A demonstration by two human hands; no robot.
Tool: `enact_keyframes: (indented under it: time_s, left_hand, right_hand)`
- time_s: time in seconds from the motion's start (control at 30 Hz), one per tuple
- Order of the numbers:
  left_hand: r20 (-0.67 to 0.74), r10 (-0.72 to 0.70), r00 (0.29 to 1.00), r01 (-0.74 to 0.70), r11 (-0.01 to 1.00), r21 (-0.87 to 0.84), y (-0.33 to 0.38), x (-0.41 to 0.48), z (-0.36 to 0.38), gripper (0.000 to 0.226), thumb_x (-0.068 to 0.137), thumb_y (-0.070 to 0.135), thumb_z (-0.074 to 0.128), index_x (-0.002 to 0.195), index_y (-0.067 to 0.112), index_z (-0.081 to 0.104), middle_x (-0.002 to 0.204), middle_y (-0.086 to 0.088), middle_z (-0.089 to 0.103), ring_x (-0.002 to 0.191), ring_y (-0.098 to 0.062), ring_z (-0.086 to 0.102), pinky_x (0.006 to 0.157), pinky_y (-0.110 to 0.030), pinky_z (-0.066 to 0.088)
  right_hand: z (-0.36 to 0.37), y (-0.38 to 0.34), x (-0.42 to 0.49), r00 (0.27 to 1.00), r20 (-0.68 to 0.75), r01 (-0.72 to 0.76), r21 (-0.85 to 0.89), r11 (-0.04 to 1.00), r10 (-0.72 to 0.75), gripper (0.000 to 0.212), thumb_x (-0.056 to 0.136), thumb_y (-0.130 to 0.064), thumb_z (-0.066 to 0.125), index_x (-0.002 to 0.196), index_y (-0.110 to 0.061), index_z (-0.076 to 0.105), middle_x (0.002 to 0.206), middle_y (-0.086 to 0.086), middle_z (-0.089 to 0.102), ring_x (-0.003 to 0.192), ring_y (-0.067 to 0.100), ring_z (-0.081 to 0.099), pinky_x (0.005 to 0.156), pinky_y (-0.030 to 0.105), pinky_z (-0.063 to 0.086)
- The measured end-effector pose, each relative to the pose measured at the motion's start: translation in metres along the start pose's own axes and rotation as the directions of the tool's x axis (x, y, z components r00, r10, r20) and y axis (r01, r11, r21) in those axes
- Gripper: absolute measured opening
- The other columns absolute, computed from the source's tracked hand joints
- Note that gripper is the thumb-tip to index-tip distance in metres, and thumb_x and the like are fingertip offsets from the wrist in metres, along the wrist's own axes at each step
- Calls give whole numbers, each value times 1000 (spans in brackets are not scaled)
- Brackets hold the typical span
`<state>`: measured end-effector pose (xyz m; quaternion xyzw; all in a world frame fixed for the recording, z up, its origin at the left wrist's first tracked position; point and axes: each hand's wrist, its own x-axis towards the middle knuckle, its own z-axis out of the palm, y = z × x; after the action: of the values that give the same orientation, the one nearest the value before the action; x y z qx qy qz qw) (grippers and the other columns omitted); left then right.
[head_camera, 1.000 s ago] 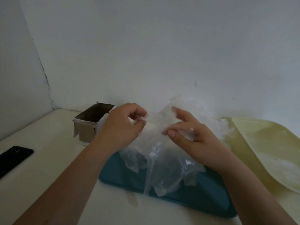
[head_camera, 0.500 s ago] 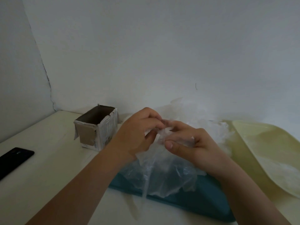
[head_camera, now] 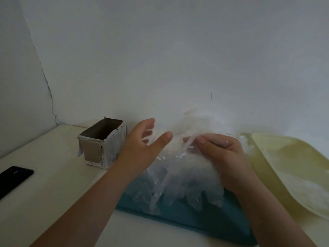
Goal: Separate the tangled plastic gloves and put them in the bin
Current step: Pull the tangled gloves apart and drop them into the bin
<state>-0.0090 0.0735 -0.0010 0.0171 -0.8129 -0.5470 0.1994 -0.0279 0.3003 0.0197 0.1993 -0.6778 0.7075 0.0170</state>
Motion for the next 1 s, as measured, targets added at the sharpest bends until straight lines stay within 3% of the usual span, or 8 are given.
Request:
enact_keyframes:
  time_s: [0.07, 0.17, 0.3, 0.47, 0.57, 0.67, 0.77, 1.0]
  left_hand:
    - [207, -203, 957, 253, 933, -257, -5, 6, 2, 75, 71, 71, 84, 127, 25, 68, 122, 10, 72, 115, -12, 67, 97, -35, 54]
    - [428, -188, 884, 410, 750, -519, 1, 4, 4, 38, 81, 31, 86, 108, 5, 77, 93, -6, 75, 87, -20, 72, 75, -32, 59]
    - [444, -196, 874, 427, 745, -513, 6, 1, -1, 20, 91, 19, 72, 105, 7, 79, 89, -8, 72, 81, -19, 72, 68, -34, 60]
    - [427, -202, 881, 398, 803, -443, 10, -3, -20, 20, 83, 25, 75, 99, 15, 84, 90, -5, 74, 76, -16, 67, 67, -29, 52]
    - [401, -153, 903, 346, 813, -469, 19, -16, -14, 11, 93, 14, 71, 96, 8, 80, 74, -5, 73, 51, -9, 61, 49, -21, 49]
    - [389, -117, 914, 297, 846, -443, 28, -26, 0, 17, 86, 20, 76, 98, 9, 82, 88, -16, 75, 63, -18, 67, 59, -27, 55]
    - [361, -145, 921, 300, 855, -423, 25, -27, 4, 16, 92, 18, 76, 104, 8, 81, 95, -24, 73, 74, -26, 64, 70, -34, 54]
    - [237, -256, 937, 330, 871, -364, 7, -38, -17, 10, 94, 15, 75, 97, 6, 79, 80, -10, 70, 57, -12, 55, 52, -24, 50]
  right_hand:
    - [-2, 2, 1, 1000, 20, -10, 53, 999, 9, 19, 95, -11, 67, 102, 2, 79, 103, 25, 76, 101, 46, 72, 93, 65, 55]
    - [-4, 4, 2, 1000, 23, -21, 51, 998, 20, 18, 95, -11, 67, 99, 2, 78, 102, 29, 74, 99, 51, 70, 90, 66, 56]
    - [-2, 1, 2, 998, -1, -59, -3, 998, 59, 17, 97, -14, 67, 90, -6, 80, 85, 18, 76, 74, 28, 72, 66, 37, 59]
    - [4, 2, 2, 997, -69, -42, -121, 992, 33, 18, 100, -20, 66, 92, -12, 80, 69, 11, 69, 45, 15, 43, 43, 22, 38]
    - [4, -5, -3, 988, 80, -130, -35, 991, 133, 17, 97, -23, 68, 97, -14, 82, 91, 12, 78, 74, 18, 70, 68, 28, 56]
    - [5, -9, -7, 974, 118, -203, 91, 975, 192, 17, 96, -17, 68, 98, -7, 82, 101, 20, 78, 99, 35, 74, 91, 45, 59]
    - [0, -16, -11, 973, -56, -215, 124, 969, 224, 16, 95, -13, 70, 91, 0, 79, 91, 21, 78, 86, 35, 76, 77, 41, 64]
    - [-41, -54, -31, 973, -212, -98, -9, 995, 94, 16, 96, -15, 70, 96, 0, 77, 90, 12, 80, 62, 30, 73, 57, 35, 61]
